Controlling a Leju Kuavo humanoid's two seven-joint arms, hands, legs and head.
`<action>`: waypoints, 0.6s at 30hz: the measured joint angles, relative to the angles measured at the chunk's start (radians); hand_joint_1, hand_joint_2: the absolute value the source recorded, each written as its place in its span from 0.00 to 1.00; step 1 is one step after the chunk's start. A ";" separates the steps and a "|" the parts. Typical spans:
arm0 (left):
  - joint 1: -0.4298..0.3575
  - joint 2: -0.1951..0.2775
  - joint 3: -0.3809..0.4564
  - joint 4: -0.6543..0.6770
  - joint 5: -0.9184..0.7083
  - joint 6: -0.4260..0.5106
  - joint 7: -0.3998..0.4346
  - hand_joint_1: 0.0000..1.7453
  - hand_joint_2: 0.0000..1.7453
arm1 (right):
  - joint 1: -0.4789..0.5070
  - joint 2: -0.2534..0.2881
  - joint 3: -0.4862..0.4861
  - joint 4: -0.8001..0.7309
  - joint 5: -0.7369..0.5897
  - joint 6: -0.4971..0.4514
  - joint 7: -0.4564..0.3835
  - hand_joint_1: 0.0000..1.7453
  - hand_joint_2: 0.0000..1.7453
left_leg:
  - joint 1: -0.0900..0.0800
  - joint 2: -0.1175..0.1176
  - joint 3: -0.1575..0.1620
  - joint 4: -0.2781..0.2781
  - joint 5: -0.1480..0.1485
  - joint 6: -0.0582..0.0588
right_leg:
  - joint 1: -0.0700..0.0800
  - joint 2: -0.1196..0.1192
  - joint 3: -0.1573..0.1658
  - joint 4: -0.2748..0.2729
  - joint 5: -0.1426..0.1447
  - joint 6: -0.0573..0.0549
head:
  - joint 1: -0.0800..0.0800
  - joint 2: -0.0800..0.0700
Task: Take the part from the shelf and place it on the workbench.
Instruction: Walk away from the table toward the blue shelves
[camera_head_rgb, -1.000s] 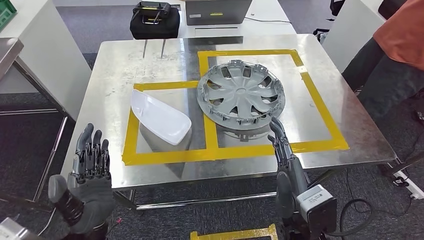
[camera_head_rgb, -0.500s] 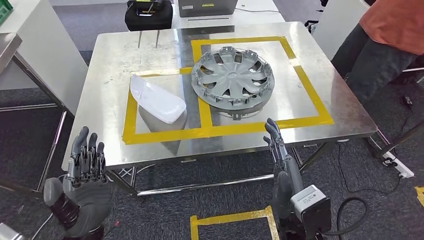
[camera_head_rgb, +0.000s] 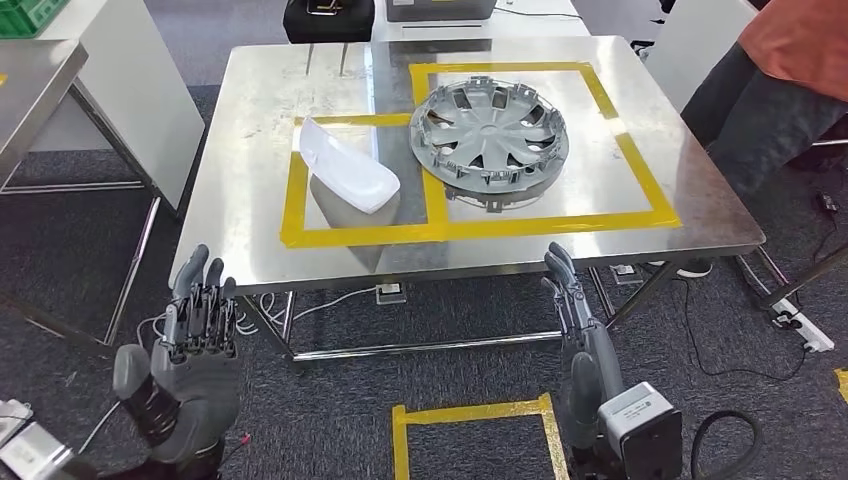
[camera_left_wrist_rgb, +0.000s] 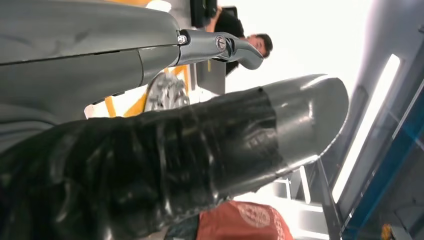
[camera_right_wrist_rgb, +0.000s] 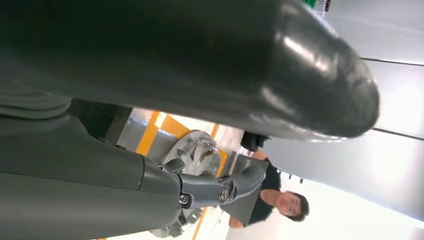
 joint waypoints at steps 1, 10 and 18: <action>0.000 0.000 0.001 -0.001 0.003 -0.004 0.000 0.00 0.00 | -0.002 0.000 0.000 0.000 -0.001 0.003 0.004 0.00 0.00 | 0.001 0.001 -0.004 -0.002 0.010 -0.007 | 0.003 0.000 0.010 -0.018 -0.001 -0.003 | 0.000 0.000; 0.000 0.002 0.011 -0.001 0.014 -0.037 -0.004 0.00 0.00 | -0.003 0.000 0.000 0.001 -0.002 0.021 0.030 0.00 0.00 | 0.009 -0.008 -0.067 0.283 -0.149 -0.046 | -0.009 -0.017 -0.087 -0.041 0.094 -0.017 | -0.031 0.000; -0.003 0.001 0.017 -0.002 0.016 -0.040 -0.008 0.00 0.00 | -0.003 0.000 0.001 0.000 0.001 0.021 0.031 0.00 0.00 | 0.002 0.000 0.146 -0.026 -0.124 -0.006 | -0.012 -0.024 -0.149 -0.023 0.157 0.023 | -0.043 0.000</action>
